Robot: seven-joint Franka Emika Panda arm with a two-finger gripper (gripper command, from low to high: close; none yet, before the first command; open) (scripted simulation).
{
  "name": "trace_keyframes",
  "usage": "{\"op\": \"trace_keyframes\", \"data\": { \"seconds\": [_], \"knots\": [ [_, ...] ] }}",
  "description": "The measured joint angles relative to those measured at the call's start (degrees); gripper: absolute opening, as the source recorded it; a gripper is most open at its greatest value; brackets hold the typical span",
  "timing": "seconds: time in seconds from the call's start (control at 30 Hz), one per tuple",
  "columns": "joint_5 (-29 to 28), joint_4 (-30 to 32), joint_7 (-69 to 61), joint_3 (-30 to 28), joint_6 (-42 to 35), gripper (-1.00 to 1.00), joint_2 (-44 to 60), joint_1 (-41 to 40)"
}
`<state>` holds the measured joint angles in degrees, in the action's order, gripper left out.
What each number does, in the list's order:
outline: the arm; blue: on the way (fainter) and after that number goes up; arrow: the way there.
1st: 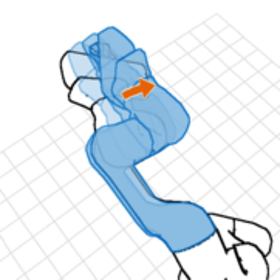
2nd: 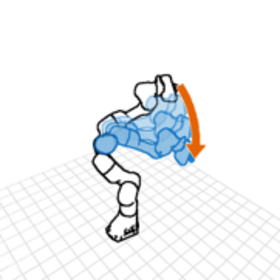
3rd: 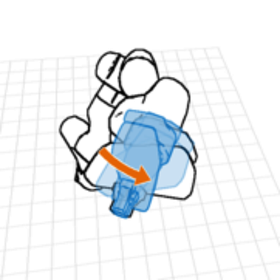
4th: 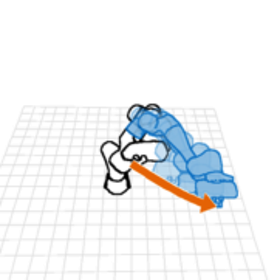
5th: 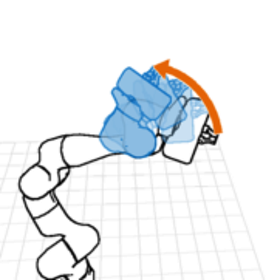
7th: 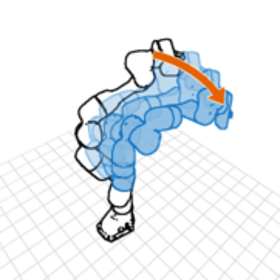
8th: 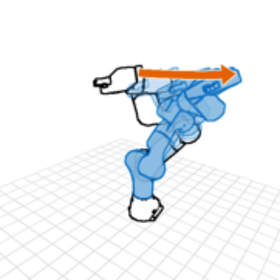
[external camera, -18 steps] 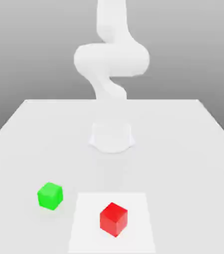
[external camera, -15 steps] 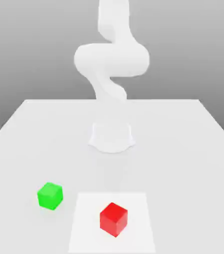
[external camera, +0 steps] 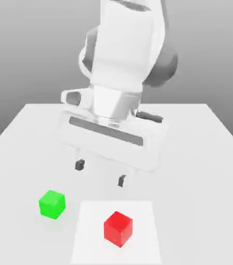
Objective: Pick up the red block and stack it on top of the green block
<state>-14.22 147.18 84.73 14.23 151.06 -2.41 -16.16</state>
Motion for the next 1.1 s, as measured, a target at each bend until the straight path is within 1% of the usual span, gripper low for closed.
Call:
{"op": "trace_keyframes", "data": {
  "seconds": [0.07,0.17,0.2,0.33,0.47,0.5,0.73,1.0,1.03,1.1],
  "knots": [
    [2.34,1.64,1.1,0.21,2.26,0.0,3.33,-0.11],
    [7.98,3.84,0.85,1.46,5.65,0.0,7.57,0.04],
    [8.39,3.96,1.1,1.48,6.72,0.0,8.83,0.04],
    [5.78,3.33,3.59,-0.28,11.05,0.0,14.04,1.15],
    [1.93,2.53,6.4,-4.26,15.55,0.0,19.72,4.3],
    [1.36,2.43,6.82,-4.92,16.18,-1.0,20.51,4.84],
    [1.34,2.44,6.9,-4.82,16.2,-1.0,20.37,4.76],
    [8.96,4.08,1.24,0.4,8.02,-1.0,10.23,1.18],
    [9.71,4.39,0.9,0.55,6.99,-1.0,9.03,1.02],
    [10.36,5.68,5.25,-1.4,5.54,-1.0,6.8,-1.16]
  ]
}}
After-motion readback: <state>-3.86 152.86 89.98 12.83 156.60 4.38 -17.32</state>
